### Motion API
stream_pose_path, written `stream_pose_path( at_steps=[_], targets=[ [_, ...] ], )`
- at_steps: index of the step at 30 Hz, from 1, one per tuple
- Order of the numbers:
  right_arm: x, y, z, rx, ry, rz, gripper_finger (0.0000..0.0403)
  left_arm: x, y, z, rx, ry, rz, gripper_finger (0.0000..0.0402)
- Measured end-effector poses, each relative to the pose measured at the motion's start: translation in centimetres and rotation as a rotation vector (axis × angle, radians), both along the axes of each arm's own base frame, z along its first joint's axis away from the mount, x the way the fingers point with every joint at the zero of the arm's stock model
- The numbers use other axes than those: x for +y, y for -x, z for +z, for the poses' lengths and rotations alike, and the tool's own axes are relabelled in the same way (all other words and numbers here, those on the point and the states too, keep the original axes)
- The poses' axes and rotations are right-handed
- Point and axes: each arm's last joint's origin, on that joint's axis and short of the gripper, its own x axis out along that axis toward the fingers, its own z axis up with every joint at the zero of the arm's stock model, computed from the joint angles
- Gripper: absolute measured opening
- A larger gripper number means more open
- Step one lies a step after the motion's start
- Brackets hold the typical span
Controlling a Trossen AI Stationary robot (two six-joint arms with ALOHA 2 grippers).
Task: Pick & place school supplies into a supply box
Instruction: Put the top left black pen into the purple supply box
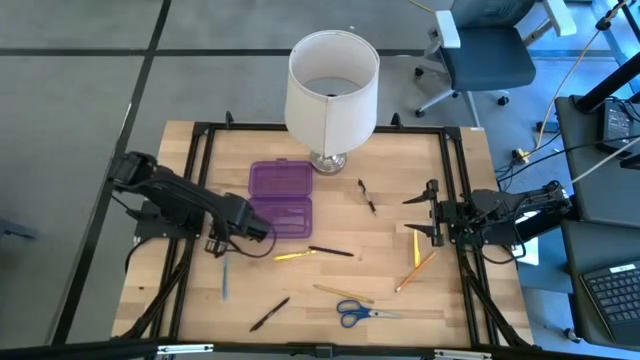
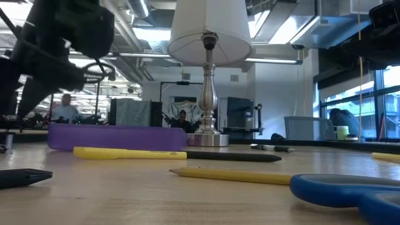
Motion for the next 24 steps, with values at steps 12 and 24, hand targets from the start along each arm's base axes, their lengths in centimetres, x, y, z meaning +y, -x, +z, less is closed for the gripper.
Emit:
stream_pose_path(
  at_steps=[12,24],
  targets=[
    [0.0,0.0,-0.1,0.006,0.001,0.0,0.0297,-0.6,-1.4,-3.4,0.091,0.019,-0.06,0.0141],
    [0.0,0.0,-0.1,0.012,0.003,0.0,0.0297,-1.8,-1.9,-5.0,0.086,0.019,-0.107,0.0141]
  ],
)
